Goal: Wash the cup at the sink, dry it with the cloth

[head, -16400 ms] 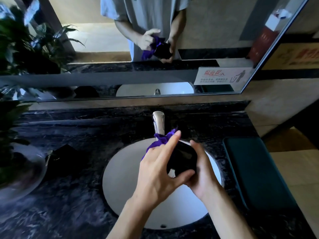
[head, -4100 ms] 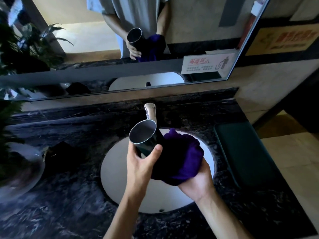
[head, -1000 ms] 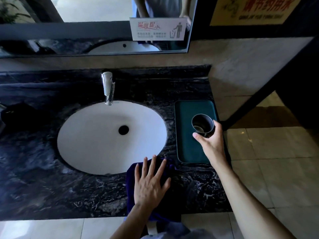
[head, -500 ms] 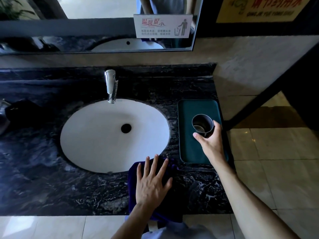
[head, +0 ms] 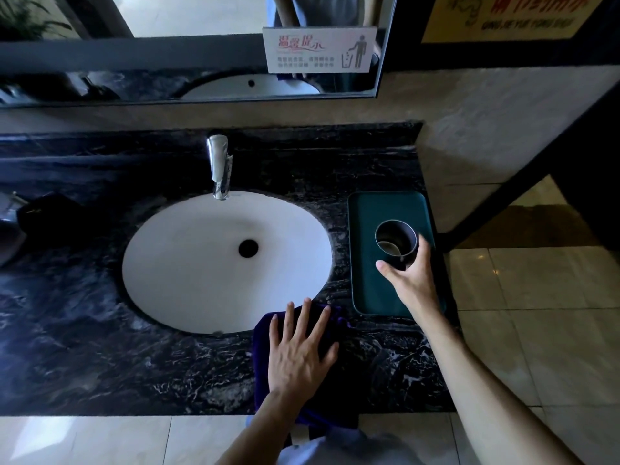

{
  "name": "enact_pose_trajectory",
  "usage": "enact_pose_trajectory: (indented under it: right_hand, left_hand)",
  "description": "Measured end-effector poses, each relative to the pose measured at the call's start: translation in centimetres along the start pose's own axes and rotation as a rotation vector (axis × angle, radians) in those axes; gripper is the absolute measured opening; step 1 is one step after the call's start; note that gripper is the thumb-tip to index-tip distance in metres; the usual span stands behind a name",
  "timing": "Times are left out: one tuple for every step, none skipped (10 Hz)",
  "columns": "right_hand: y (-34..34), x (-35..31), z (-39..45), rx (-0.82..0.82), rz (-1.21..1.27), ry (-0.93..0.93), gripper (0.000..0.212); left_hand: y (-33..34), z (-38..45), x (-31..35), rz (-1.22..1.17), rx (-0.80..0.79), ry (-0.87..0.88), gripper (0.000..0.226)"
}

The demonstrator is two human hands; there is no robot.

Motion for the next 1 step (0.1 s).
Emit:
enact_pose_trajectory:
  right_hand:
    - [-0.35, -0.64, -0.36, 0.035, 0.086, 0.014, 0.089]
  left_hand:
    - [0.02, 0.0, 0.01, -0.053, 0.001, -0.029, 0.076]
Point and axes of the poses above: each hand's wrist, its own z-axis towards the middle knuckle, its own y-axis out of the palm, x = y × z, the point moved 1 cm from there along z, towards the middle knuckle, and after that the axes turned 11 degrees about -y, right-handed, at the moved point
